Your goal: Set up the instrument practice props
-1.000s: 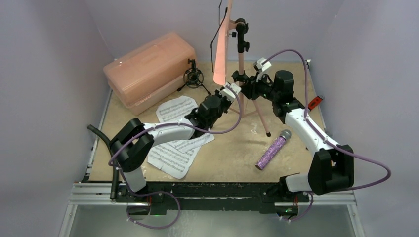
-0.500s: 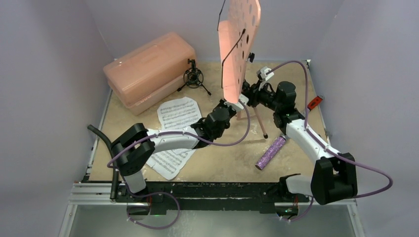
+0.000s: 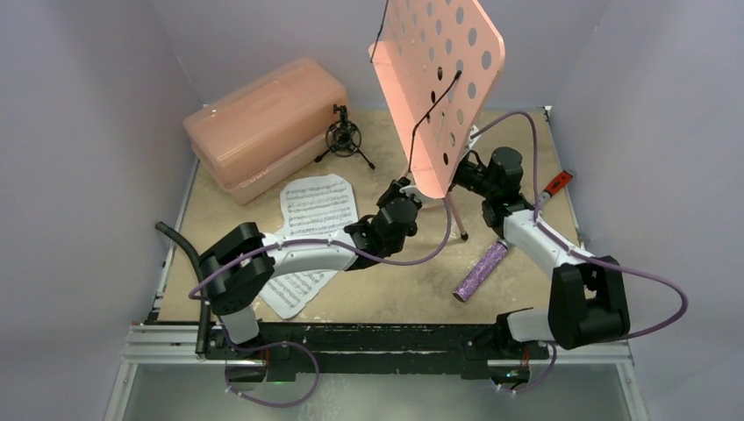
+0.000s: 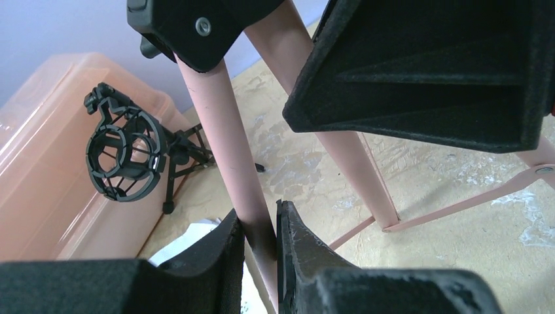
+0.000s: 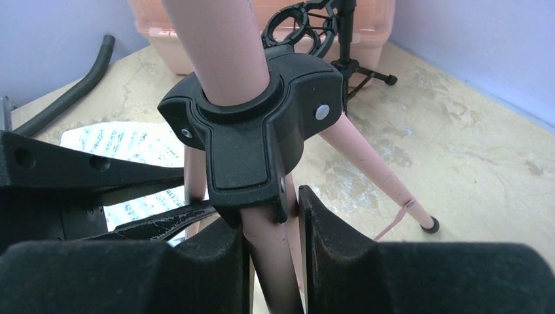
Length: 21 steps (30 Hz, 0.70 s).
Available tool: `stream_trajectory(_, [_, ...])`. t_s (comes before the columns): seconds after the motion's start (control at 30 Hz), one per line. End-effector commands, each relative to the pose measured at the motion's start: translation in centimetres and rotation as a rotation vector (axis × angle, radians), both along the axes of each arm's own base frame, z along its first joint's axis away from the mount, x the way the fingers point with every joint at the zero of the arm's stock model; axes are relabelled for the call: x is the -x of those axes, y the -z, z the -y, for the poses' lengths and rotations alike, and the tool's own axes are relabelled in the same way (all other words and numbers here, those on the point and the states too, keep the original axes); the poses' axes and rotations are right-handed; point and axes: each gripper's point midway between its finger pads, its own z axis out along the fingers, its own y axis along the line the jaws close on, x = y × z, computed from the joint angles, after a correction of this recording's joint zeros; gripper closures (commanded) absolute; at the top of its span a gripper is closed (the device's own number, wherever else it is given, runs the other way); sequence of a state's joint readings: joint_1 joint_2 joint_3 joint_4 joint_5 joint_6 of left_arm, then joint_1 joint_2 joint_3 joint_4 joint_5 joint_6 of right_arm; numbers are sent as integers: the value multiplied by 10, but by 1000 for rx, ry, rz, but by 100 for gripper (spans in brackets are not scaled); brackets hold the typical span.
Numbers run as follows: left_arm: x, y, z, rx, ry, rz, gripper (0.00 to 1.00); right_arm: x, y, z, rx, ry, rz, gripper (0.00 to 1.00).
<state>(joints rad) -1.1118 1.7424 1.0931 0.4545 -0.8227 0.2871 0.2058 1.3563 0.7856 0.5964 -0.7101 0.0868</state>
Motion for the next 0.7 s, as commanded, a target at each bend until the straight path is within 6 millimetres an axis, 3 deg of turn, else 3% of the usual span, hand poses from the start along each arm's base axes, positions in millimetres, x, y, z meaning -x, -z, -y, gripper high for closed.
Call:
stream_trajectory(0.0, [65, -26, 61, 3, 253, -14, 100, -68, -1, 42, 43, 280, 76, 100])
stream_trajectory(0.4, [74, -11, 95, 24, 364, -57, 100, -100, -12, 33, 180, 191, 242, 100])
stream_trajectory(0.67, [81, -9, 130, 76, 459, -101, 100, -117, -13, 24, 202, 138, 282, 100])
